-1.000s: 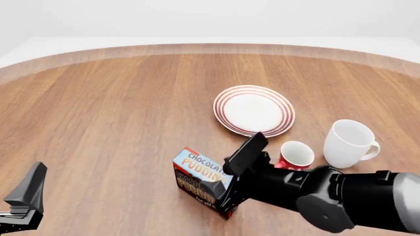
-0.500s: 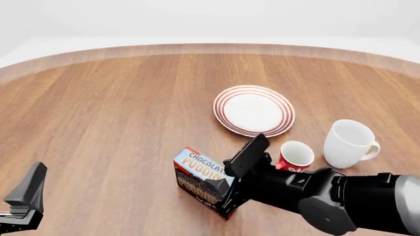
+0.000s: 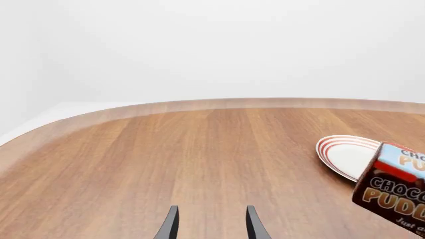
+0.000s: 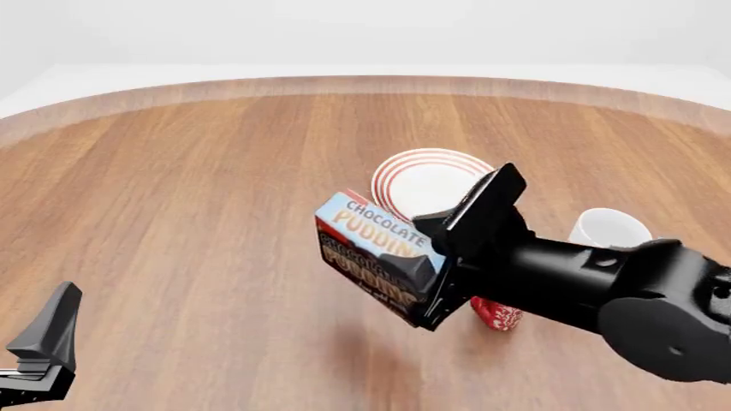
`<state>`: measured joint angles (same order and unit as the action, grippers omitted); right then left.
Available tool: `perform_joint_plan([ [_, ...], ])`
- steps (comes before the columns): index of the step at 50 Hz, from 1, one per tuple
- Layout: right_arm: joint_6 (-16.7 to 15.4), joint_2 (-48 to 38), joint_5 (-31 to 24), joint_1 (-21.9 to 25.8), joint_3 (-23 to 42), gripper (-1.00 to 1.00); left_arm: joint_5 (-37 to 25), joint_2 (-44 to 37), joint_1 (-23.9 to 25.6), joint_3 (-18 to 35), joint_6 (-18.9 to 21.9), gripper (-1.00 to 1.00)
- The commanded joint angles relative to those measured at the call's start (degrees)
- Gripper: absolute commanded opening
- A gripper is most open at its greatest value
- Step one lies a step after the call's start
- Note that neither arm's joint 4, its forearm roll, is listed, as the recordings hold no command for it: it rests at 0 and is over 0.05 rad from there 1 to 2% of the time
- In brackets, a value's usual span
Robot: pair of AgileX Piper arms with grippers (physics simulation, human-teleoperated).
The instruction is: Put the chocolate pudding to the right of the plate.
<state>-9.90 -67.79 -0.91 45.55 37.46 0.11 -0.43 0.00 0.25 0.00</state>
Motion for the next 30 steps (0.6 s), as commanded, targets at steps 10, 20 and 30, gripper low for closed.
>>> perform_joint_plan([
  [10,-7.91,5.24,-11.65,-5.64,14.09,-1.0,0.0,0.0,0.0,0.0,0.0,1.0],
  [20,-10.58,0.34,-13.6,-8.01,24.4,-1.0,0.0,0.0,0.0,0.0,0.0,1.0],
  [30,-11.22,-7.64,-14.41,-12.64,35.39,-1.0,0.0,0.0,0.0,0.0,0.0,1.0],
])
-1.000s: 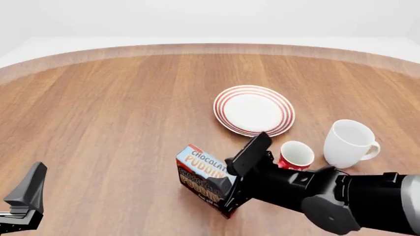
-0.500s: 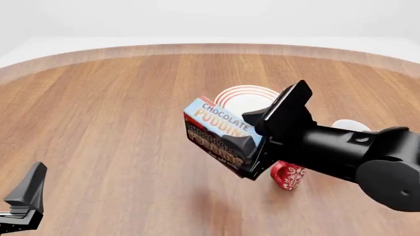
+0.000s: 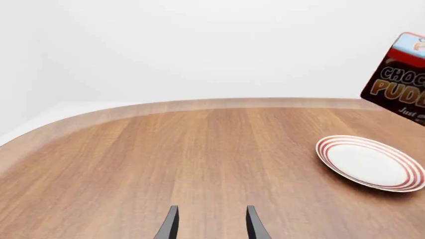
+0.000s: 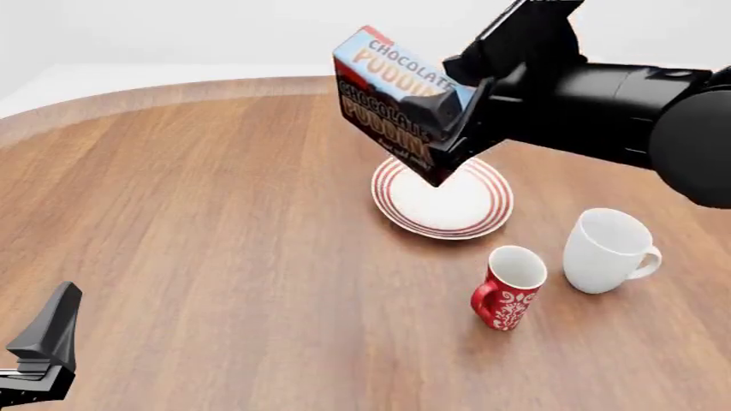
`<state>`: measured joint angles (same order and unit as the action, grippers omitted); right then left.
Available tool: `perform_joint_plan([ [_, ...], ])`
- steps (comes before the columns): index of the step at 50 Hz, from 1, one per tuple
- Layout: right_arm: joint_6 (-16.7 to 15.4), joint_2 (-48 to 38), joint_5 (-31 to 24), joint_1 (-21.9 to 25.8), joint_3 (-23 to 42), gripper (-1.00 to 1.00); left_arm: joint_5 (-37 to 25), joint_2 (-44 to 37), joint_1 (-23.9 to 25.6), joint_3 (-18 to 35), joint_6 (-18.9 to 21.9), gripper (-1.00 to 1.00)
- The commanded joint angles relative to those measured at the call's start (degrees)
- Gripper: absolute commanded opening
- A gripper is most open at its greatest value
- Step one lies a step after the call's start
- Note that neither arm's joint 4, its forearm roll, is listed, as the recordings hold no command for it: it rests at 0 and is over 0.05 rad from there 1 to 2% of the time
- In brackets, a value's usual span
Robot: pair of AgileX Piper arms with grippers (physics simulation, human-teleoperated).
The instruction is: Put the chocolate pudding to the right of the plate.
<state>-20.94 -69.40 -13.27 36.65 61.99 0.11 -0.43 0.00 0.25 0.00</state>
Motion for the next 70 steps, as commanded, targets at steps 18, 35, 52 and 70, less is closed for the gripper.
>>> perform_joint_plan([
  [18,-0.5,-26.01,-5.82,-14.63,29.47,-1.0,0.0,0.0,0.0,0.0,0.0,1.0],
  [35,-1.44,-42.76,-7.56,-23.4,41.54,-1.0,0.0,0.0,0.0,0.0,0.0,1.0],
  [52,-4.04,-45.68,-3.34,-28.94,35.5,-1.0,0.0,0.0,0.0,0.0,0.0,1.0],
  [70,-6.96,-43.48,1.2,-35.02,26.7,-1.0,0.0,0.0,0.0,0.0,0.0,1.0],
])
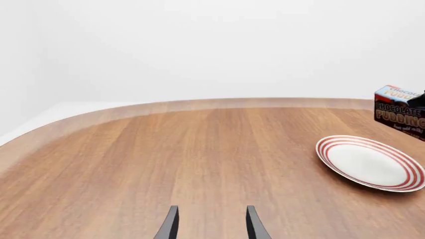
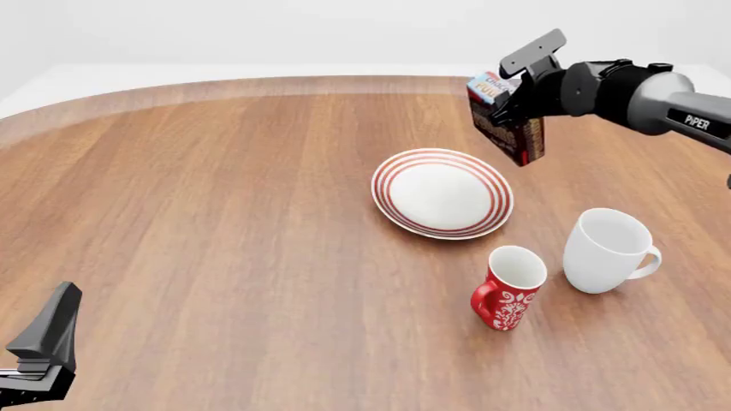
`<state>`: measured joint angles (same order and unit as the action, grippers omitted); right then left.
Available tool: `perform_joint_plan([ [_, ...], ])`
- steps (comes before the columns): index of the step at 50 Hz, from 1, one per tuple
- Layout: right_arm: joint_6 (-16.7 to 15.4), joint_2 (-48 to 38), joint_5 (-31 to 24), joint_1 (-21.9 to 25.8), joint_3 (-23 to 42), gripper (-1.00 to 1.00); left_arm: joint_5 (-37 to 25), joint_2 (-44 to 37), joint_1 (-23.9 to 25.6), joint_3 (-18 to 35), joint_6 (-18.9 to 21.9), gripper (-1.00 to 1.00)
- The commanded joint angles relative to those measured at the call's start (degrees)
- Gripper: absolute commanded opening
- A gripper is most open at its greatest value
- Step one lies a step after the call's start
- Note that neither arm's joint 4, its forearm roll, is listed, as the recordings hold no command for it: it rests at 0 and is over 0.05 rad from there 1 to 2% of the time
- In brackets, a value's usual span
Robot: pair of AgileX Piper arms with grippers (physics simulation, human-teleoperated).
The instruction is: Put the chocolate pudding to the right of the plate.
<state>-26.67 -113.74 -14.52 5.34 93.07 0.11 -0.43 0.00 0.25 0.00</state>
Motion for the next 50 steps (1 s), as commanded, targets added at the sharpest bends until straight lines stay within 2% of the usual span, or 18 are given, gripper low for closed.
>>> perform_joint_plan([
  [1,-1.22,1.2,2.51,-3.83,-4.97,-1.0,0.0,0.0,0.0,0.0,0.0,1.0],
  [9,-2.27,1.2,3.31,-4.83,-6.66,-1.0,0.0,0.0,0.0,0.0,0.0,1.0],
  [18,-3.15,0.02,1.68,-6.31,-5.18,-1.0,0.0,0.0,0.0,0.0,0.0,1.0],
  [50,-1.52,-2.57,-3.89,-9.62,-0.79,-1.0,0.0,0.0,0.0,0.0,0.0,1.0],
])
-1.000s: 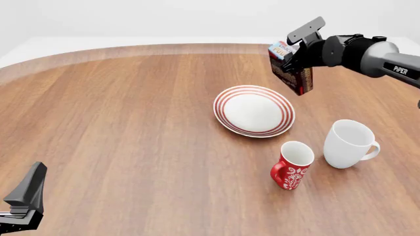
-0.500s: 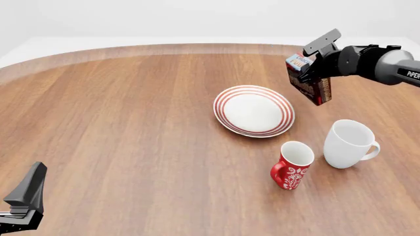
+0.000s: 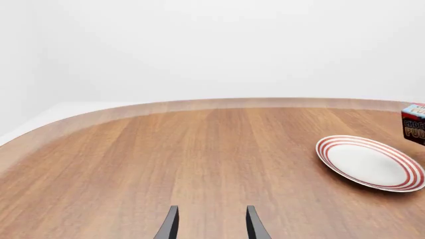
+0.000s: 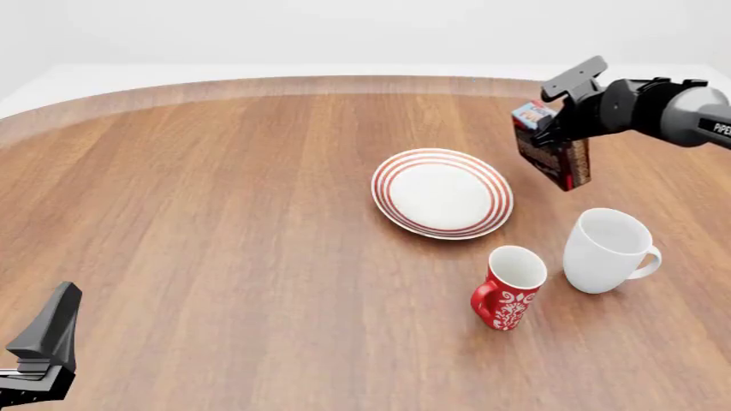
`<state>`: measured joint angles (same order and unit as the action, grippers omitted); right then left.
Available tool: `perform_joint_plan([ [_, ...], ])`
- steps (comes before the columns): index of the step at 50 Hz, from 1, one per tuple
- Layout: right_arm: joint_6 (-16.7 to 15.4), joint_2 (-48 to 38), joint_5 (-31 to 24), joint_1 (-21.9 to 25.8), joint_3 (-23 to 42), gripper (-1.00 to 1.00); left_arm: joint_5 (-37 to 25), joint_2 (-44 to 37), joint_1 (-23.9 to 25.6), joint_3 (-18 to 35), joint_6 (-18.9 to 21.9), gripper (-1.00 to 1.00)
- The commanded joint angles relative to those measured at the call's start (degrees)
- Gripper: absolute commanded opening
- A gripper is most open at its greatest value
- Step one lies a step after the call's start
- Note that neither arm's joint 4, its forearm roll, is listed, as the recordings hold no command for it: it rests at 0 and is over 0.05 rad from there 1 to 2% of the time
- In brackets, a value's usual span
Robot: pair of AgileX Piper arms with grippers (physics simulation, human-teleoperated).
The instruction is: Put the chocolate pudding to the right of the plate.
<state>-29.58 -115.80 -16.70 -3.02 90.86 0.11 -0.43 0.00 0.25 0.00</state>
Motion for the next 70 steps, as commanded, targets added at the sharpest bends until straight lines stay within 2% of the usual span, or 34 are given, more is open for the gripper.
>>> perform_joint_plan([
  [1,1.39,-0.51,-1.71,-1.26,1.42,-1.0,0.0,0.0,0.0,0.0,0.0,1.0],
  [11,0.89,-0.85,-1.93,-2.18,1.57,-1.0,0.0,0.0,0.0,0.0,0.0,1.0],
  [24,2.64,-2.05,-2.17,-2.3,0.4,-1.0,0.0,0.0,0.0,0.0,0.0,1.0],
  [34,2.28,-2.26,-1.81,-2.92,-0.61,-1.0,0.0,0.0,0.0,0.0,0.0,1.0],
  [35,2.01,-2.37,-1.85,-2.77,-0.75,1.0,0.0,0.0,0.0,0.0,0.0,1.0],
  [42,3.34,-1.43,-1.35,-2.18,-0.01,1.0,0.0,0.0,0.0,0.0,0.0,1.0],
  [44,2.68,-1.18,-1.44,-2.01,0.68,1.0,0.0,0.0,0.0,0.0,0.0,1.0],
  [46,3.84,-1.18,-2.22,-0.71,2.06,1.0,0.0,0.0,0.0,0.0,0.0,1.0],
  [52,2.75,2.59,0.74,0.0,4.21,1.0,0.0,0.0,0.0,0.0,0.0,1.0],
  [53,4.56,4.5,0.36,1.36,8.6,1.0,0.0,0.0,0.0,0.0,0.0,1.0],
  [55,4.66,5.35,0.59,1.75,9.96,1.0,0.0,0.0,0.0,0.0,0.0,1.0],
  [56,5.46,6.18,-0.7,3.8,13.96,1.0,0.0,0.0,0.0,0.0,0.0,1.0],
  [59,3.52,9.54,0.55,6.31,18.95,1.0,0.0,0.0,0.0,0.0,0.0,1.0],
  [61,3.49,10.83,-1.21,8.79,24.78,1.0,0.0,0.0,0.0,0.0,0.0,1.0],
  [65,1.17,13.47,-2.51,11.45,32.6,1.0,0.0,0.0,0.0,0.0,0.0,1.0],
  [66,0.02,14.89,-1.69,12.12,33.62,1.0,0.0,0.0,0.0,0.0,0.0,1.0],
  [67,-0.07,37.81,0.62,12.37,10.71,1.0,0.0,0.0,0.0,0.0,0.0,1.0],
  [68,-1.29,60.73,-5.32,12.5,-4.38,1.0,0.0,0.0,0.0,0.0,0.0,1.0],
  [70,-1.9,65.58,-6.96,13.95,-1.52,1.0,0.0,0.0,0.0,0.0,0.0,1.0],
])
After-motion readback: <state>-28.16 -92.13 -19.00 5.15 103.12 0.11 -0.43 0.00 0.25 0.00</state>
